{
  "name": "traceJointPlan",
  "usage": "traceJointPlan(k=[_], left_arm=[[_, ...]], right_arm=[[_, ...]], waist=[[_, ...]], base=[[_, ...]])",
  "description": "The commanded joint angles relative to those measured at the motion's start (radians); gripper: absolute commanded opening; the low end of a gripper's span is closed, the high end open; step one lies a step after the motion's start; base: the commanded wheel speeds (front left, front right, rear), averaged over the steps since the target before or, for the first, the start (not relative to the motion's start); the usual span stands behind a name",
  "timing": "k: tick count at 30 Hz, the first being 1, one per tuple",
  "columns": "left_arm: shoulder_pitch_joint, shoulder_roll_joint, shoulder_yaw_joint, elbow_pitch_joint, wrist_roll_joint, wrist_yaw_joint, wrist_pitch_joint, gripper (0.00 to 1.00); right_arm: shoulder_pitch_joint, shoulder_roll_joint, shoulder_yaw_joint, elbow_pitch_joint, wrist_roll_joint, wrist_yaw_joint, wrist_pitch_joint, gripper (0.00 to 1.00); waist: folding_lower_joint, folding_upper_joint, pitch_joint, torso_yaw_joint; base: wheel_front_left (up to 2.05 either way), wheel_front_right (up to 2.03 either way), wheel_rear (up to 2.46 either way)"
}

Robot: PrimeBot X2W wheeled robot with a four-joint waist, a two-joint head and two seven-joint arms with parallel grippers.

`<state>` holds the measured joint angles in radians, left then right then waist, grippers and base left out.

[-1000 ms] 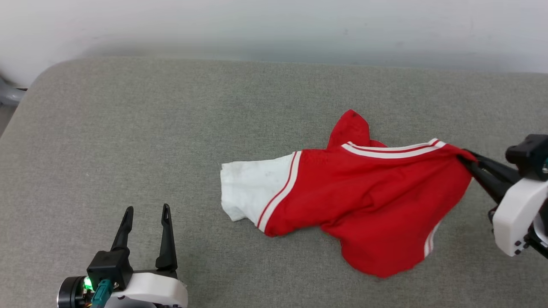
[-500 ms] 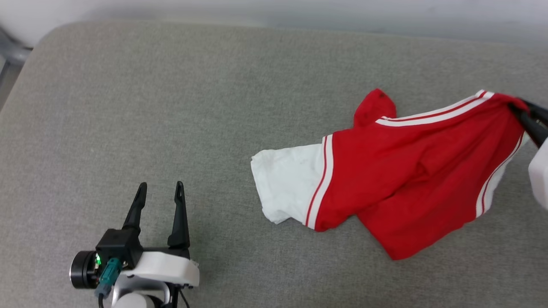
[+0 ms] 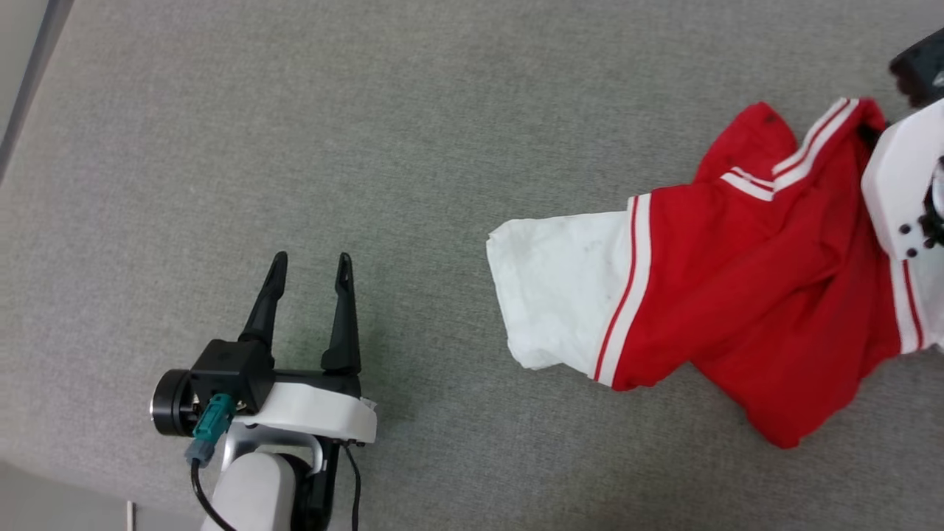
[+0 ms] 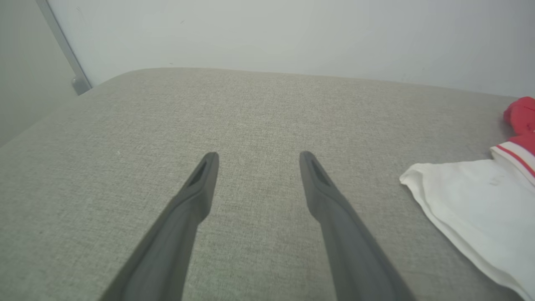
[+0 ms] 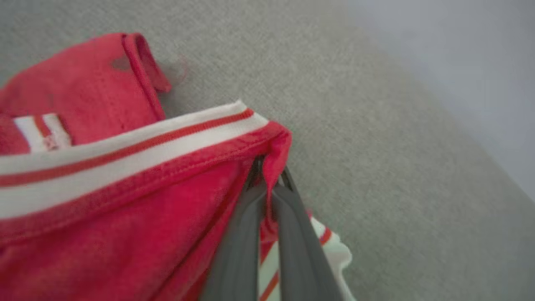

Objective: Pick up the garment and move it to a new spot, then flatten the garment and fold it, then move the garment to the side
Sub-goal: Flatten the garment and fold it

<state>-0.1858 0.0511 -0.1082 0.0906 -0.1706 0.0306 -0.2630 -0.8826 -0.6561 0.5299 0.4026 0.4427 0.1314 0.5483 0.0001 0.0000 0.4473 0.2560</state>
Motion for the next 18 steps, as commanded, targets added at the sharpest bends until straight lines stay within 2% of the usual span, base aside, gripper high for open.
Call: traceJointPlan(k=[1, 5, 8, 9, 10, 18], left_arm=[[-0.014, -0.001, -0.008, 0.001, -0.002, 0.007, -0.003, 1.0], [-0.022, -0.001, -0.02, 0.005, -0.006, 0.012, -0.003, 1.0], [-0.01, -0.001, -0.015, 0.01, -0.001, 0.015, -0.003, 1.0], [-0.003, -0.001, -0.011, 0.011, 0.001, 0.016, -0.003, 1.0], [0.005, -0.001, -0.005, 0.012, 0.004, 0.017, -0.003, 1.0], [0.045, -0.001, 0.04, -0.003, 0.033, -0.002, -0.003, 1.0]], right_arm=[[-0.021, 0.008, 0.03, 0.049, 0.008, -0.001, 0.008, 0.0], [-0.039, 0.031, 0.116, 0.166, 0.051, -0.001, 0.024, 0.0], [-0.055, 0.033, 0.137, 0.204, 0.089, -0.001, -0.024, 0.0], [-0.059, 0.032, 0.136, 0.211, 0.105, -0.001, -0.049, 0.38], [-0.06, 0.026, 0.136, 0.209, 0.114, -0.001, -0.076, 1.0], [0.014, -0.04, 0.083, 0.102, 0.201, -0.001, -0.31, 1.0]], waist=[[-0.0001, 0.0, 0.017, 0.023], [-0.0001, 0.0, 0.013, 0.03], [-0.0001, 0.0, -0.004, 0.025], [-0.0001, 0.0, -0.011, 0.02], [-0.0001, 0.0, -0.021, 0.014], [-0.0001, 0.0, -0.099, -0.053]], base=[[0.0, 0.0, 0.0], [0.0, 0.0, 0.0], [0.0, 0.0, 0.0], [0.0, 0.0, 0.0], [0.0, 0.0, 0.0], [0.0, 0.0, 0.0]])
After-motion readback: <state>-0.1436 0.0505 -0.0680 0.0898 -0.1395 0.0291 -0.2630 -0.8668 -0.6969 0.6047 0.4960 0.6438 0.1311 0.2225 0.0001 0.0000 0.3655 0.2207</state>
